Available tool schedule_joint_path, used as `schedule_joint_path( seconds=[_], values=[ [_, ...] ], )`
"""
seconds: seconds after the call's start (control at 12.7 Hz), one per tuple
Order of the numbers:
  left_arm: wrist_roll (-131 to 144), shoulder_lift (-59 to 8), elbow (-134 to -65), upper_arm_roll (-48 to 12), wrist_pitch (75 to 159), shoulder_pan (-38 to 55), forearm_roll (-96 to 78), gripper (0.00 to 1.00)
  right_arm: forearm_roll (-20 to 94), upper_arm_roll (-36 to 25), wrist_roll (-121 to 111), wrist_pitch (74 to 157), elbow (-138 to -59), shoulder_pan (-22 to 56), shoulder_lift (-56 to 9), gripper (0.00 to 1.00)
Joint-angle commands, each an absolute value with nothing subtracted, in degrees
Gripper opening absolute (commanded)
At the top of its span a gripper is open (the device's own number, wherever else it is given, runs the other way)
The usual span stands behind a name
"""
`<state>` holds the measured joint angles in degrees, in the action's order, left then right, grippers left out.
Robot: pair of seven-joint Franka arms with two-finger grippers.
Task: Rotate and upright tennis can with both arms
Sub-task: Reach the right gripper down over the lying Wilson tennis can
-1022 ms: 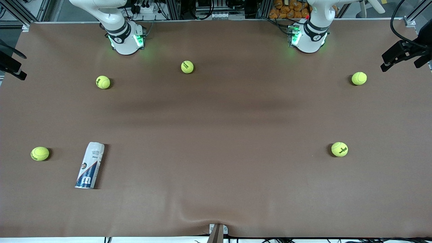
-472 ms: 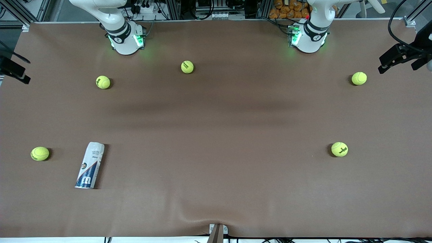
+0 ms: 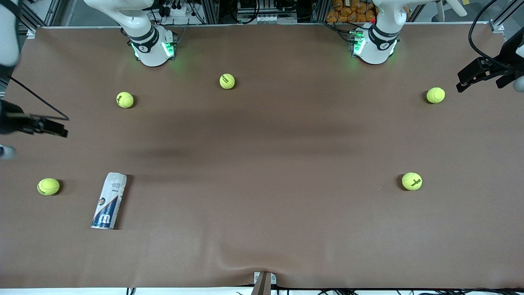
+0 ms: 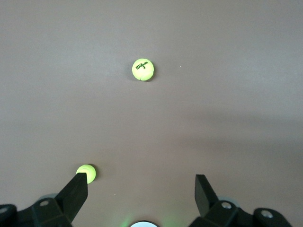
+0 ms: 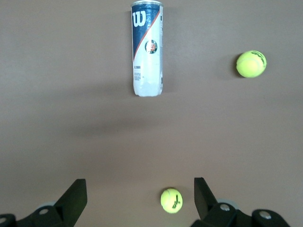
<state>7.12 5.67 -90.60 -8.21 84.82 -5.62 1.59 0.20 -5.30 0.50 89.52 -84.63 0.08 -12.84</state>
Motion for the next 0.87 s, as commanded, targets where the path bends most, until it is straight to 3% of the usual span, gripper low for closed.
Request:
schedule_joint_path(
  seconds=[0.0, 0.79],
  values=[
    [6.0, 5.2, -90.2, -8.5, 84.2, -5.9, 1.8, 1.00, 0.9, -5.4, 0.1, 93.4, -83.3, 0.0, -17.6, 1.00],
    [6.0, 4.3, -90.0, -8.6, 84.3, -5.9, 1.6, 1.00, 0.9, -5.4, 0.1, 126.5, -83.2, -0.4, -40.7, 1.00]
  ],
)
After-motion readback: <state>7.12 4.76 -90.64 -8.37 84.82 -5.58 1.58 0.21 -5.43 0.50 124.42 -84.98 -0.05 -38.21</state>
